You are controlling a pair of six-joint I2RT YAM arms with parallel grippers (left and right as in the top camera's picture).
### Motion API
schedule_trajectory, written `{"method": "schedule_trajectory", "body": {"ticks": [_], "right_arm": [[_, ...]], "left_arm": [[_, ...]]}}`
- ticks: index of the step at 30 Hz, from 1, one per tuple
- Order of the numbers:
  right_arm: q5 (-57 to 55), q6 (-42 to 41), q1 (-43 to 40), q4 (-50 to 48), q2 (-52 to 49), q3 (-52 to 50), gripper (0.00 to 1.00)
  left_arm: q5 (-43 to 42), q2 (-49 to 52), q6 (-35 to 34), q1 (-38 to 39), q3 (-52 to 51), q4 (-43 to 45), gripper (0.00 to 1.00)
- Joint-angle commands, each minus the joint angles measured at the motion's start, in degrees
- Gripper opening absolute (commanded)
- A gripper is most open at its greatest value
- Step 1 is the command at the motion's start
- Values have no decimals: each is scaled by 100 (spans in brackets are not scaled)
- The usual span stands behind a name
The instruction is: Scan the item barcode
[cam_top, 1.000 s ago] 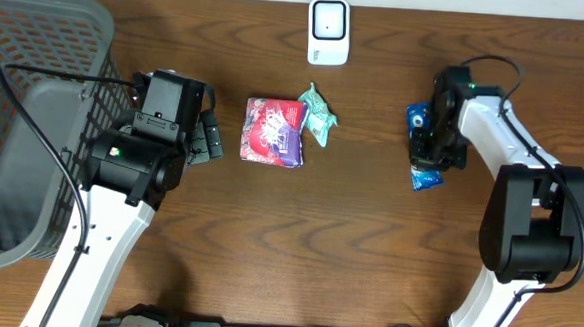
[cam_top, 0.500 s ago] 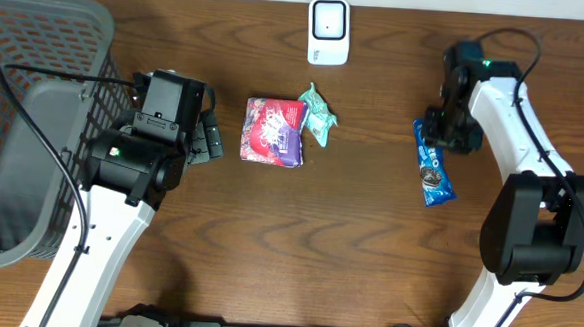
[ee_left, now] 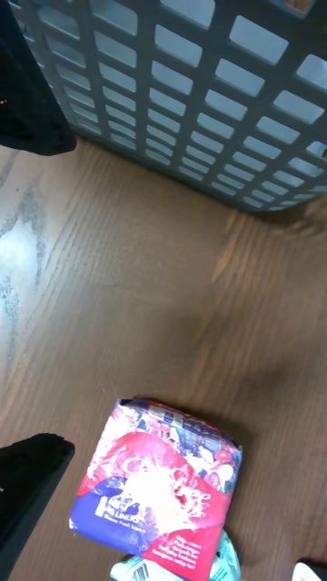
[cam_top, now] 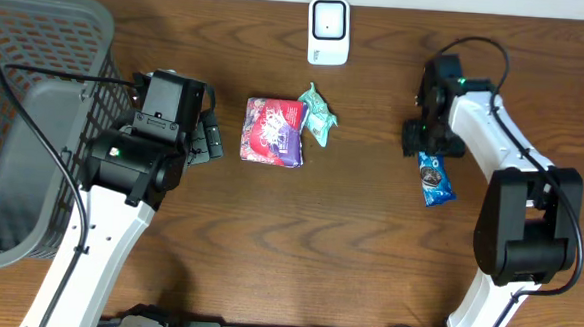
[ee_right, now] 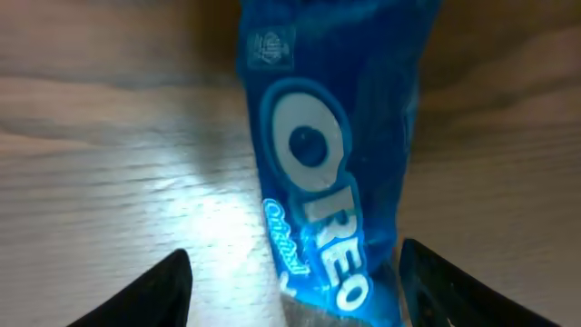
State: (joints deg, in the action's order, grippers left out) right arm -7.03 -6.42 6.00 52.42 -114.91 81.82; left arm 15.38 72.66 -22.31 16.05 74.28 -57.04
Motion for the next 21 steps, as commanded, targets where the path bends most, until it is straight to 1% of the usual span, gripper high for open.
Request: {"method": "schedule_trajectory", "body": {"ticks": [1, 3, 4, 6, 7, 10, 11, 16, 21], "right_arm": [[-411, 138, -7, -321, -28, -402, 64], [-424, 138, -11, -577, -28, -581, 55], [-424, 138, -11, -741, -28, -669, 44], [-404, 136, -11, -859, -31, -706, 29], [-391, 136, -9, -909, -31, -706, 22], [-20, 136, 17, -1163, -31, -704, 4], [144, 133, 20, -1250, -31, -704, 1], [1029, -197, 44, -1578, -28, -584, 1], [1635, -1001, 87, -1766, -26, -59, 1]], "left_arm": [[72, 20, -31, -24, -13, -20, 98], [74, 20, -31, -24, -13, -20, 98], [72, 20, -31, -24, -13, -20, 98], [72, 20, -31, -24, -13, -20, 98], [72, 20, -31, -24, -13, -20, 98], [72, 20, -31, -24, -13, -20, 98], [72, 20, -31, -24, -13, -20, 98], [72, 20, -31, -24, -13, -20, 98], [72, 20, -31, -24, -13, -20, 98]]}}
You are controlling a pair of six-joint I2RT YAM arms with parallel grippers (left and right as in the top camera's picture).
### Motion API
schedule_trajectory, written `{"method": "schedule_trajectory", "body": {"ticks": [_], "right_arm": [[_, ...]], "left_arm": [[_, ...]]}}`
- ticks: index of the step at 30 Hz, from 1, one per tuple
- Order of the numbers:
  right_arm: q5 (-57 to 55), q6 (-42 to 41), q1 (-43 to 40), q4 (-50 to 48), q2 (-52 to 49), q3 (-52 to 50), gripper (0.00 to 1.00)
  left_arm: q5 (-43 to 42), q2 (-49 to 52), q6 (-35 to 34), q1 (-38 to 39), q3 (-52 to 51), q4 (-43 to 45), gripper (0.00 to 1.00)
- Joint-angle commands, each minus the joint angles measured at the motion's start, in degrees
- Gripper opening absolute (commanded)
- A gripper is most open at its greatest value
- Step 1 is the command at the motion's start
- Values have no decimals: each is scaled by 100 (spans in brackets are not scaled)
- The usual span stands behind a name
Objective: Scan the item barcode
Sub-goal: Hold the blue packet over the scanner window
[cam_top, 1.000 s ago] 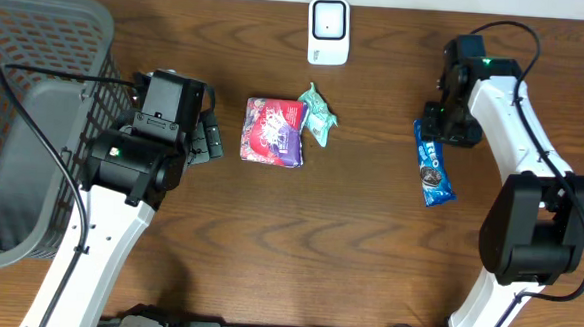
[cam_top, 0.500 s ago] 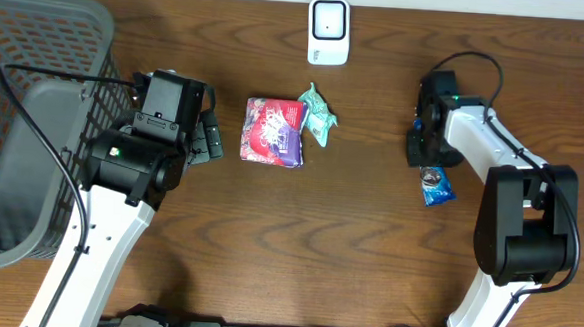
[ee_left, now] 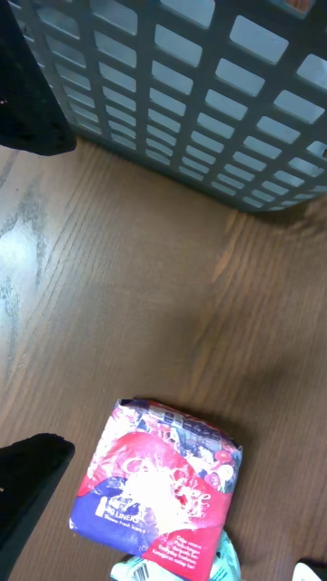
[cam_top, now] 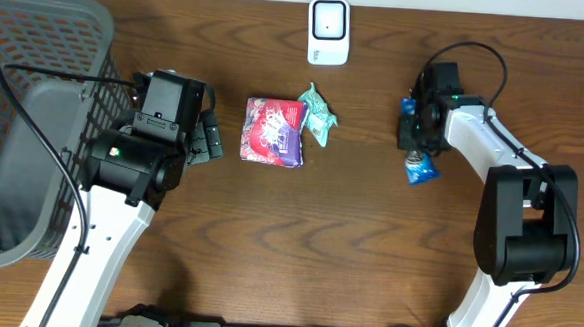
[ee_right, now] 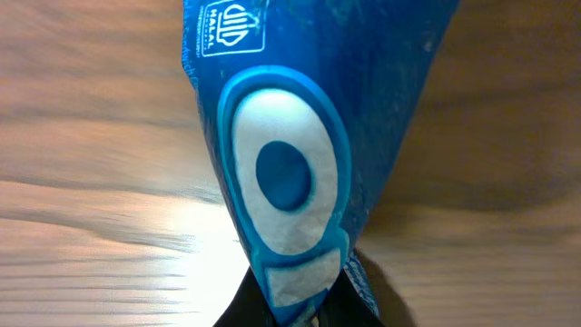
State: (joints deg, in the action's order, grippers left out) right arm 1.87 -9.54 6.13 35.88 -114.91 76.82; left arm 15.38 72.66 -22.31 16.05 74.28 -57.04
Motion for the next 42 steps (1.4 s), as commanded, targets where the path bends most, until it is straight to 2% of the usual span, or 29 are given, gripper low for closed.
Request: {"method": "schedule_trajectory", "body": {"ticks": [1, 3, 7, 13, 22, 26, 34, 42], "right_arm": [[804, -896, 72, -155, -26, 568, 1], [949, -1412, 72, -273, -26, 868, 1], [1528, -1818, 85, -785, -26, 1298, 1], [1561, -2640, 304, -1921, -52, 1423, 1], [765, -3722, 905, -3689, -402, 1578, 1], [767, -3738, 1010, -3611, -951, 2352, 1], [752, -3458, 1075, -2610, -2199, 4400, 1], [739, -2756, 1021, -2264, -2330, 4848, 1]], "left_arm": [[72, 20, -31, -24, -13, -20, 98], [72, 20, -31, -24, -13, -20, 98], [72, 20, -31, -24, -13, -20, 98], [72, 20, -31, -24, -13, -20, 98], [72, 20, -31, -24, -13, -20, 98], [72, 20, -31, -24, -13, -20, 98], [72, 20, -31, -24, -13, -20, 98], [72, 20, -31, -24, -13, -20, 98]]}}
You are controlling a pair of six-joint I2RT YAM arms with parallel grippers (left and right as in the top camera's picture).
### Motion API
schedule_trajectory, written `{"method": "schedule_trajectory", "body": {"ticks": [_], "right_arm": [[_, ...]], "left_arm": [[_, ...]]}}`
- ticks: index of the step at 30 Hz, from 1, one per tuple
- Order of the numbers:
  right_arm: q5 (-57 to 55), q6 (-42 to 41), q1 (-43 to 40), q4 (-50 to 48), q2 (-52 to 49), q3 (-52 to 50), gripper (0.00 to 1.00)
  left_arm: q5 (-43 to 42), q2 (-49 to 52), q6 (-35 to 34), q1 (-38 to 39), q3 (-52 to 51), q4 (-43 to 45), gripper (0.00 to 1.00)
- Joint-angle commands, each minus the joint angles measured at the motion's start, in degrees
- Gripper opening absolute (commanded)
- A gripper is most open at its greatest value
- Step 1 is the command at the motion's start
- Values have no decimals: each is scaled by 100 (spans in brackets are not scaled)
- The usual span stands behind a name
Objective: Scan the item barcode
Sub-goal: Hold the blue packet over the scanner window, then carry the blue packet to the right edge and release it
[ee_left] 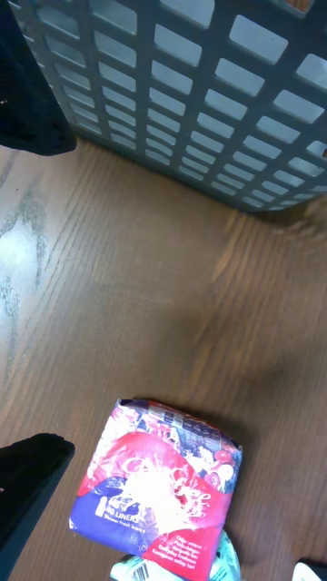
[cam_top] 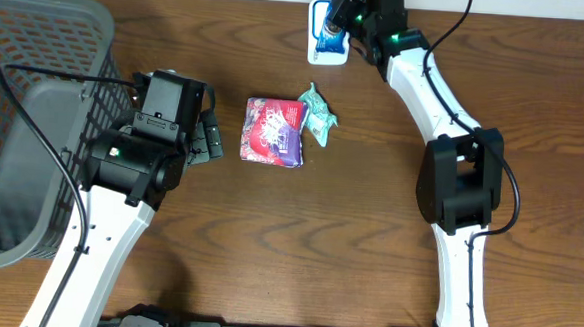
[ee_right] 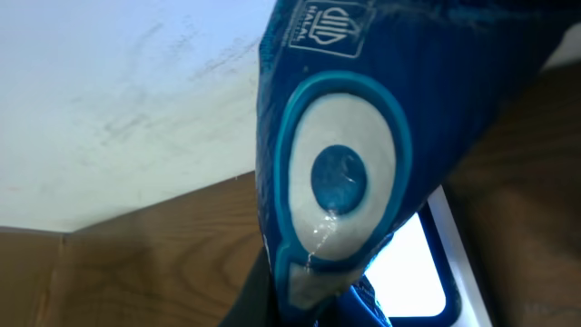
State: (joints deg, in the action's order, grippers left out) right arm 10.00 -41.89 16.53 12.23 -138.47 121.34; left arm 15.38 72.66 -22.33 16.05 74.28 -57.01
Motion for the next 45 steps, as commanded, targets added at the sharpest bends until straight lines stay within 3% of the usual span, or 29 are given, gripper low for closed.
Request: {"method": "schedule_trajectory", "body": {"ticks": [1, 13, 21, 26, 30, 33, 35, 37, 40, 45], "right_arm": [[-85, 623, -87, 417, 33, 638, 1], [-988, 1674, -1298, 3790, 37, 2350, 1], [-2450, 2905, -2669, 5624, 33, 2291, 1], [-2708, 3781, -3390, 5963, 17, 2055, 1], [-2769, 3764, -3838, 5991, 15, 1801, 17], [-2776, 3556, -4162, 5912, 13, 1484, 54], [-2771, 3305, -4306, 5910, 13, 1305, 66], [-2726, 2924, -4448, 5914, 13, 1071, 71], [-2194, 3001, -4522, 5912, 13, 935, 71], [-1499, 3427, -4417, 5866, 13, 946, 62]], "left_arm": [[72, 20, -28, -24, -13, -22, 98], [72, 20, -28, -24, -13, -22, 98], [72, 20, -28, -24, -13, -22, 98], [72, 20, -28, -24, -13, -22, 98], [72, 20, -28, -24, -13, -22, 98], [72, 20, -28, -24, -13, -22, 98], [72, 20, -28, -24, -13, -22, 98], [72, 20, -28, -24, -13, -22, 98], [72, 20, -28, -24, -13, -22, 98], [72, 20, -28, -24, -13, -24, 98]]}}
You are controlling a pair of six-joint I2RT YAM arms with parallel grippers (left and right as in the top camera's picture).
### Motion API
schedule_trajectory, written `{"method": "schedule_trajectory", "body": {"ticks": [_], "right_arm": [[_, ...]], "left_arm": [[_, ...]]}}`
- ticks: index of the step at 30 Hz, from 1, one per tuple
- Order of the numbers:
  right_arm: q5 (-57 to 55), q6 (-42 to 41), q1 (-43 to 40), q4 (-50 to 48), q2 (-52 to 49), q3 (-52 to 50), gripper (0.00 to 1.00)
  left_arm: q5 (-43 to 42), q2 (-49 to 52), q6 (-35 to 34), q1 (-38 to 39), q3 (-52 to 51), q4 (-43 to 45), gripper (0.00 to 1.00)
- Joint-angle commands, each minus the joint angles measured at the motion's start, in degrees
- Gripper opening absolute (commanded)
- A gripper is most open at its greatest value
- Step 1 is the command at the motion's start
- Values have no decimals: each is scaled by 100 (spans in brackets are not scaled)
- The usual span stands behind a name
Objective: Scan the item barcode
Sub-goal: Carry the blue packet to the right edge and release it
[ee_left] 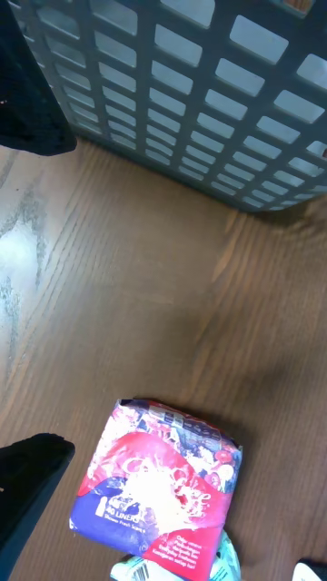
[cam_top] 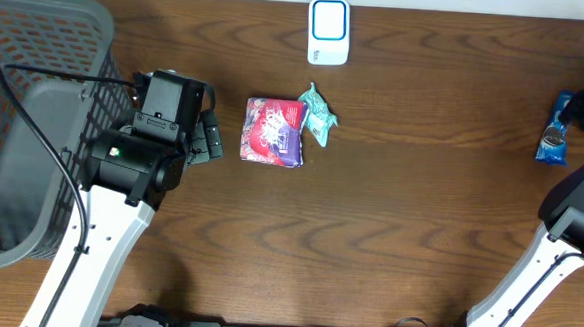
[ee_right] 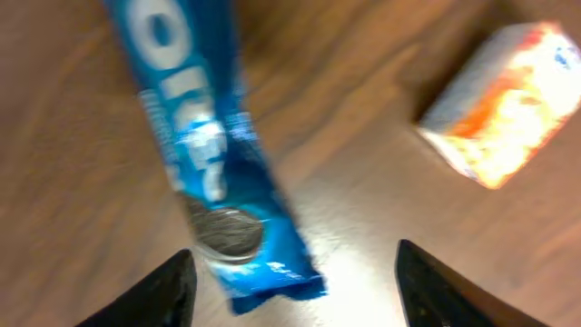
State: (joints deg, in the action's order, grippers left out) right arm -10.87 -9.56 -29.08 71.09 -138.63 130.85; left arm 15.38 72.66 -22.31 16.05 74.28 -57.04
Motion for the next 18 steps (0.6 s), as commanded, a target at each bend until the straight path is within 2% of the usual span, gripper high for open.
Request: {"method": "schedule_trajectory", "body": {"ticks": [1, 4, 6, 8, 13, 18], "right_arm": [[586, 195, 192, -22, 28, -4, 60], [612, 197, 337, -90, 28, -4, 43], [730, 197, 452, -144, 28, -7, 27], [793, 197, 557, -186, 28, -13, 2], [439, 450, 730, -466, 26, -284, 1], [389, 448, 702, -1145, 24, -979, 2]], "left_arm": [[72, 20, -31, -24, -13, -20, 98], [72, 20, -31, -24, -13, -22, 98], [72, 20, -31, -24, -13, -20, 98], [72, 20, -31, -24, -13, -20, 98], [72, 20, -31, -24, -13, -20, 98], [72, 20, -31, -24, -13, -20, 98]]}}
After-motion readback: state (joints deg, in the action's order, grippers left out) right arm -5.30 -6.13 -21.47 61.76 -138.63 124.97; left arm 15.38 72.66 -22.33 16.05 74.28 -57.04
